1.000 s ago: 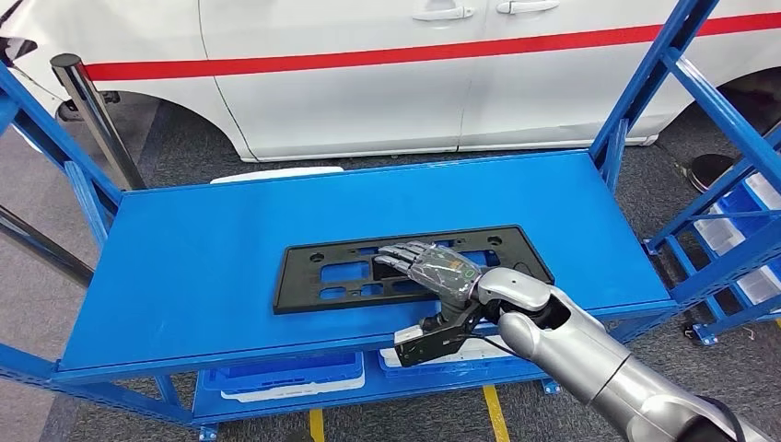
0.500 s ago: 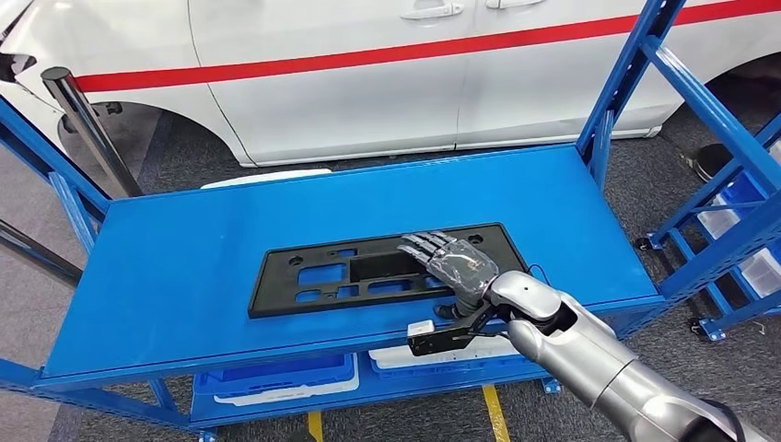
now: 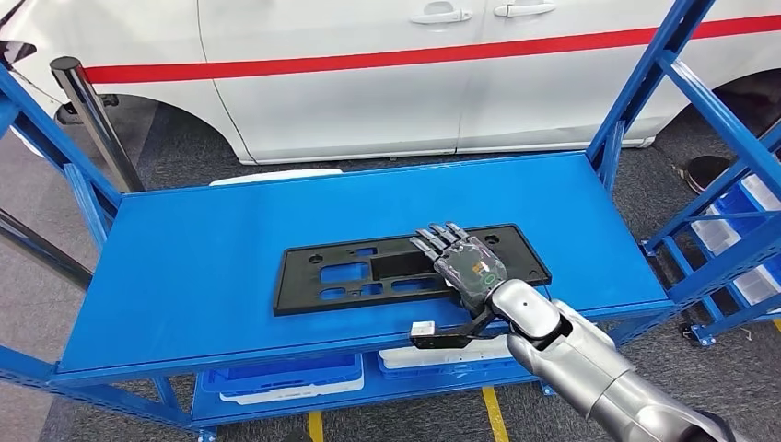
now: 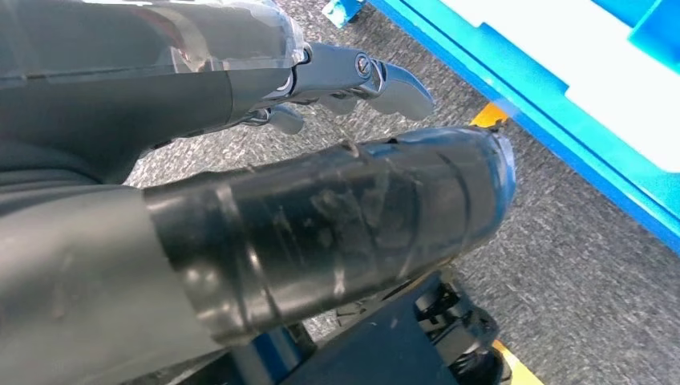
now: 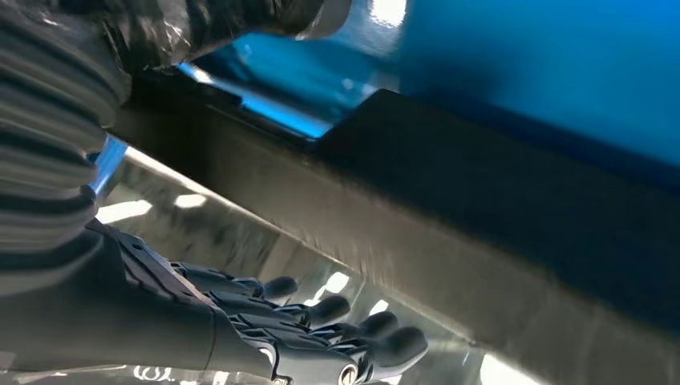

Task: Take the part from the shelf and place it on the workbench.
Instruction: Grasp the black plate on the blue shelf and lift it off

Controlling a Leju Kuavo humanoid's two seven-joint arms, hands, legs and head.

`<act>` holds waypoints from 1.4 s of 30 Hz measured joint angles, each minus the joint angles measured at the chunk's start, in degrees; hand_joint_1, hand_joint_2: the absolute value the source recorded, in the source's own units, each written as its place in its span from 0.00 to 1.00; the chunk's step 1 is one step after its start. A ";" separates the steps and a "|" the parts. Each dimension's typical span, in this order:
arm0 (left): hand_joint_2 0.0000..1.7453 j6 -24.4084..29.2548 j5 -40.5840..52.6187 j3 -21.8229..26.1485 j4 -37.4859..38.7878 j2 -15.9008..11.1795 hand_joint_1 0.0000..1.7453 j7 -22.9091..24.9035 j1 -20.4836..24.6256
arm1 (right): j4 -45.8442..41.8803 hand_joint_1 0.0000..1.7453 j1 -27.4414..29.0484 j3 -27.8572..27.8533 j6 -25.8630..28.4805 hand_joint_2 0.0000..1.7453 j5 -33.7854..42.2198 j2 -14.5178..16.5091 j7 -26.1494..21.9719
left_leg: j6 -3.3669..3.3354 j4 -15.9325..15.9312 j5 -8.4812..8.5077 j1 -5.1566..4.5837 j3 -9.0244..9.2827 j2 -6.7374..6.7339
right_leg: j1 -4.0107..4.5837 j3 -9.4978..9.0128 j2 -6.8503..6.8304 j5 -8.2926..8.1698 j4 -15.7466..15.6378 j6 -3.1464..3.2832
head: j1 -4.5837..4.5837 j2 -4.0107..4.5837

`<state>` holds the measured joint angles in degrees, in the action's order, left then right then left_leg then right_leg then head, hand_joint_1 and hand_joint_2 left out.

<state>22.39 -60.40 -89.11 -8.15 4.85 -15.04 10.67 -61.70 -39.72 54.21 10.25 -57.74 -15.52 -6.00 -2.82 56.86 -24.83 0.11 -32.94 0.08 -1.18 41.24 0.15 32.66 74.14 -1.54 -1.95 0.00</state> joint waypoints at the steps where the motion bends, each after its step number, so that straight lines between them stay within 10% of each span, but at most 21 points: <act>1: 0.00 -0.02 0.05 0.00 0.00 0.01 0.00 0.02 -0.02 | 0.32 0.00 0.28 -0.44 0.58 1.00 -1.77 0.15 0.32 | 0.08 0.18 -0.09 0.01 0.01 0.01 | -0.06 -1.06 -0.02 -1.60 -2.05 -0.02 | -0.01 0.00; 5: 0.00 -0.05 0.13 0.00 -0.01 0.13 0.00 0.03 0.12 | 1.40 0.00 0.64 -2.50 1.61 1.00 -4.93 0.92 0.69 | 1.03 1.52 -0.87 -0.19 -0.38 0.14 | 0.07 -6.95 -0.03 -6.04 -13.84 0.61 | 0.02 0.00; 10: 0.00 -0.04 0.17 0.00 -0.01 0.13 0.00 0.04 0.21 | 2.48 0.00 0.95 -4.04 2.25 1.00 -7.62 1.77 1.33 | 2.59 3.39 -2.42 0.08 -1.11 0.14 | 0.05 -7.18 -0.06 -6.47 -14.61 2.24 | 0.08 0.00; 15: 0.00 -0.10 0.51 0.00 -0.01 0.13 0.00 0.18 0.05 | 4.92 0.00 2.05 -7.02 4.79 1.00 -12.85 2.51 2.86 | 3.42 17.26 -8.57 0.45 -7.06 0.09 | -0.04 -6.86 -0.30 -6.72 -14.68 2.66 | 0.13 0.00; 18: 0.00 -0.12 0.58 0.00 -0.02 0.11 0.00 0.22 0.05 | 6.19 0.00 2.28 -8.39 5.65 1.00 -14.00 2.76 3.33 | 2.70 8.40 -3.61 0.38 -2.31 0.10 | 0.00 -7.16 -0.27 -6.75 -14.69 2.57 | 0.13 0.00; 23: 0.00 -0.12 0.58 0.00 -0.01 0.11 0.00 0.22 0.30 | 7.71 0.91 2.64 -10.37 6.40 1.00 -14.41 2.92 3.90 | 1.32 0.80 -1.76 -0.09 1.19 0.13 | 0.23 -7.18 -0.26 -7.20 -15.15 0.92 | 0.09 0.00; 26: 0.00 -0.12 0.54 0.00 0.00 0.16 0.00 0.18 0.37 | 8.34 0.96 3.42 -12.11 7.27 1.00 -14.36 2.82 3.77 | 0.32 -0.50 -0.63 0.23 1.47 -0.04 | 0.26 -5.67 -0.21 -4.88 -12.05 0.24 | -0.02 0.00; 30: 0.00 -0.12 0.32 0.00 -0.01 0.17 0.00 0.15 0.13 | 8.55 0.97 4.93 -14.46 7.87 1.00 -13.79 2.59 3.22 | -0.08 -0.22 -0.49 -0.08 0.81 -0.09 | 0.26 -0.02 -0.17 0.22 -0.19 -0.02 | -0.04 0.00; 35: 0.00 -0.11 0.17 0.00 0.00 0.28 0.00 0.11 0.07 | 7.80 0.97 5.32 -16.51 8.00 1.00 -13.19 2.54 2.49 | 0.50 1.42 -1.55 -0.30 0.50 0.07 | 0.35 -6.21 -0.17 -6.47 -12.94 0.46 | -0.03 0.00; 39: 0.00 -0.02 0.09 0.00 -0.01 0.27 0.00 0.06 0.03 | 6.88 0.98 5.54 -17.35 7.92 1.00 -12.66 2.43 2.11 | 1.46 1.80 -1.91 -0.45 0.24 0.20 | 0.41 -6.72 -0.12 -6.52 -14.42 1.57 | 0.01 0.00; 42: 0.00 0.07 -0.13 0.00 0.00 0.26 0.00 -0.07 0.03 | 5.44 0.98 5.88 -18.18 7.68 1.00 -11.41 2.40 1.17 | 2.49 6.96 -5.32 -0.19 -2.09 0.17 | -0.04 -6.92 -0.26 -6.79 -14.87 2.34 | 0.18 0.00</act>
<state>22.46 -60.53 -89.11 -8.15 5.11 -15.11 10.70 -56.27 -33.84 36.03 17.93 -69.14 -13.12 -4.83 -0.34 63.82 -30.15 -0.09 -35.03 0.25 -1.22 34.32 -0.11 25.87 59.27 0.80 -1.78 0.00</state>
